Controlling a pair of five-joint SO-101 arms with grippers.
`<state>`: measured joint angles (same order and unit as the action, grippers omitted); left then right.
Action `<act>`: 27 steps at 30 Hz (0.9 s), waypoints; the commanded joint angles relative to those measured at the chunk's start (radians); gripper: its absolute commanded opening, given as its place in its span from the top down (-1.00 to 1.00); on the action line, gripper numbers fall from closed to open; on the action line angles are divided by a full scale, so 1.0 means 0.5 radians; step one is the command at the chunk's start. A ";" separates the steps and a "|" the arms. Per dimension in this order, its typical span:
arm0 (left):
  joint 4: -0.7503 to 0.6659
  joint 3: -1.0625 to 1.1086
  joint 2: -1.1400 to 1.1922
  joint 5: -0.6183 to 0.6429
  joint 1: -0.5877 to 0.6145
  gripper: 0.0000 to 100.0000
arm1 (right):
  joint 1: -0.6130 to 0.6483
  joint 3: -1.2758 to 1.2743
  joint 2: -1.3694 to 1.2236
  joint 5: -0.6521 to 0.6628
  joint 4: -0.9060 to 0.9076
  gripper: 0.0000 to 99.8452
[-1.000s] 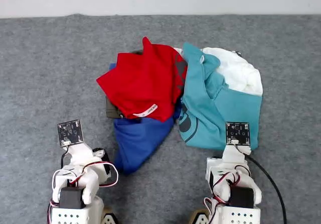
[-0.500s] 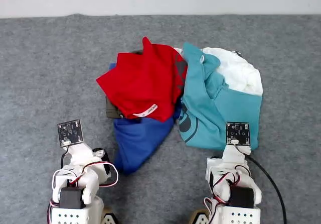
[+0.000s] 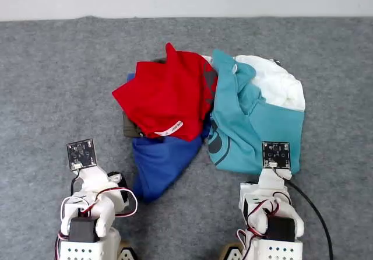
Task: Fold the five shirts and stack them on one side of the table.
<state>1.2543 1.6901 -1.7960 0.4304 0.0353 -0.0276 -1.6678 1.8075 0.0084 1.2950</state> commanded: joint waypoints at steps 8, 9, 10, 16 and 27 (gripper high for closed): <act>0.006 -0.011 -0.021 0.012 -0.012 0.97 | -0.017 -0.031 0.002 -0.012 0.017 0.98; 0.006 -0.011 -0.021 0.012 -0.012 0.97 | -0.017 -0.031 0.002 -0.012 0.017 0.98; 0.006 -0.011 -0.021 0.012 -0.012 0.97 | -0.017 -0.031 0.002 -0.012 0.017 0.98; 0.006 -0.011 -0.021 0.009 -0.021 0.97 | -0.017 -0.031 0.002 -0.012 0.017 0.98; 0.015 -0.173 -0.025 -0.865 -0.117 0.97 | -0.017 -0.031 0.002 -0.012 0.017 0.98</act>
<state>1.2559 1.6886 -1.7975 0.2770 -0.0169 -0.0276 -1.6678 1.8075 0.0084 1.2950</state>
